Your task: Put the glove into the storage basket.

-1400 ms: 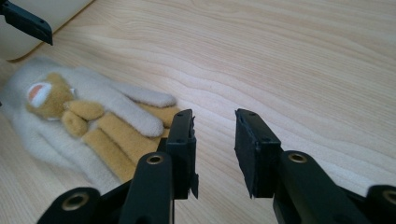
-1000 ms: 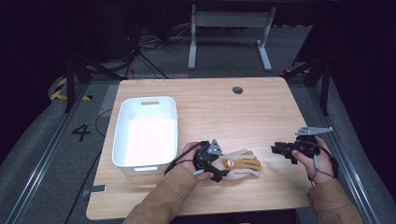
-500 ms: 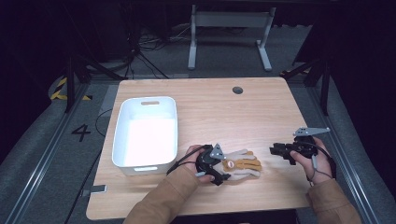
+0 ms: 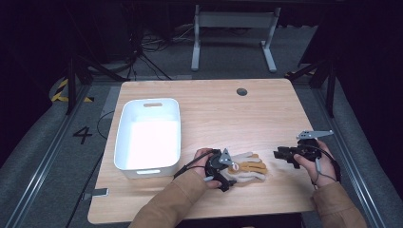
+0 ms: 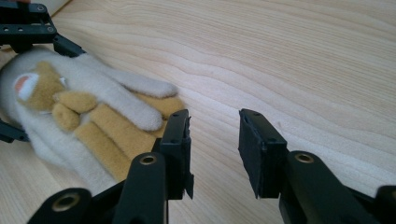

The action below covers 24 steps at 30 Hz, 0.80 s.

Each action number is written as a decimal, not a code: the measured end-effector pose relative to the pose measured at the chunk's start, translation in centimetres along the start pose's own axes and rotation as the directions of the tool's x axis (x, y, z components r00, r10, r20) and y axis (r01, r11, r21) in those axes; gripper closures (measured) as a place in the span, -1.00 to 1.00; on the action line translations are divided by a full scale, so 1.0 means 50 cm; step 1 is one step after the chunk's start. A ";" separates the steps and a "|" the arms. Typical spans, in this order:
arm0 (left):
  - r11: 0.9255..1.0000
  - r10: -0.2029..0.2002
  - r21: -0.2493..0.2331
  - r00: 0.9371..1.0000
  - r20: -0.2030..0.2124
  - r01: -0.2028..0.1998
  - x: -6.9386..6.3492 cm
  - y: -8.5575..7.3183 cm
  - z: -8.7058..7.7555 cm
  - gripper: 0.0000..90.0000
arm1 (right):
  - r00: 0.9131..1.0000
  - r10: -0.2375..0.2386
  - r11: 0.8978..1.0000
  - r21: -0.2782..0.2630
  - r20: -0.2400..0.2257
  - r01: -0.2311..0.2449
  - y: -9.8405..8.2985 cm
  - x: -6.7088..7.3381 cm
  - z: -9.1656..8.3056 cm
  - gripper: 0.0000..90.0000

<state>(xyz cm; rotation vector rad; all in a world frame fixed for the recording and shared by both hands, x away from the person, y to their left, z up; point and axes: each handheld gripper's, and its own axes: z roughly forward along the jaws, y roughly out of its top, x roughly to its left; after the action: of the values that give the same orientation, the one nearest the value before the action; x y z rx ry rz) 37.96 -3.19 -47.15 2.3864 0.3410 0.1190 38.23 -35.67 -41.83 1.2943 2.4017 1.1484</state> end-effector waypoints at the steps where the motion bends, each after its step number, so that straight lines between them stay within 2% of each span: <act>1: 1.000 -0.001 -0.005 1.000 0.001 0.001 0.000 0.001 0.002 -0.93 | 1.000 0.005 1.000 0.001 0.001 -0.005 -0.001 -0.002 0.001 0.42; 5: 1.000 -0.009 -0.003 1.000 -0.007 0.009 0.003 0.003 0.007 -1.00 | 1.000 0.007 1.000 0.002 0.004 -0.007 -0.002 -0.003 0.001 0.42; 14: 1.000 -0.026 -0.005 1.000 -0.017 0.025 0.002 0.010 0.013 -1.00 | 1.000 0.013 1.000 0.015 0.009 -0.013 -0.006 -0.004 0.009 0.41; 16: 0.999 -0.031 -0.011 0.999 -0.022 0.030 0.000 0.012 0.011 -0.95 | 1.000 0.015 1.000 0.015 0.011 -0.015 -0.006 -0.004 0.009 0.41; 17: 1.000 -0.024 -0.012 1.000 -0.012 0.024 -0.001 0.014 0.007 -0.80 | 1.000 0.016 1.000 0.014 0.009 -0.016 -0.007 -0.004 0.009 0.41; 18: 1.000 -0.023 -0.014 1.000 -0.010 0.023 -0.001 0.016 0.005 -0.49 | 1.000 0.015 1.000 0.016 0.010 -0.016 -0.007 -0.004 0.011 0.41; 19: 1.000 -0.025 -0.011 1.000 -0.016 0.025 -0.001 0.018 0.003 -0.49 | 1.000 0.015 1.000 0.016 0.010 -0.016 -0.007 -0.004 0.011 0.41; 20: 0.999 -0.036 -0.016 0.999 -0.024 0.035 -0.001 0.020 0.003 -0.39 | 1.000 0.016 1.000 0.018 0.011 -0.016 -0.008 -0.004 0.012 0.41; 24: 0.998 -0.061 0.017 0.997 -0.042 0.062 -0.005 0.032 -0.002 0.13 | 1.000 0.011 1.000 0.028 0.024 -0.012 -0.011 0.002 0.022 0.41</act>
<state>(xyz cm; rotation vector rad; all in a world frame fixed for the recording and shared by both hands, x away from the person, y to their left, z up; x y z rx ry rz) 38.05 -4.34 -45.99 2.3922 0.4359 0.1372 38.35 -35.15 -42.96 1.3244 2.4048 1.0998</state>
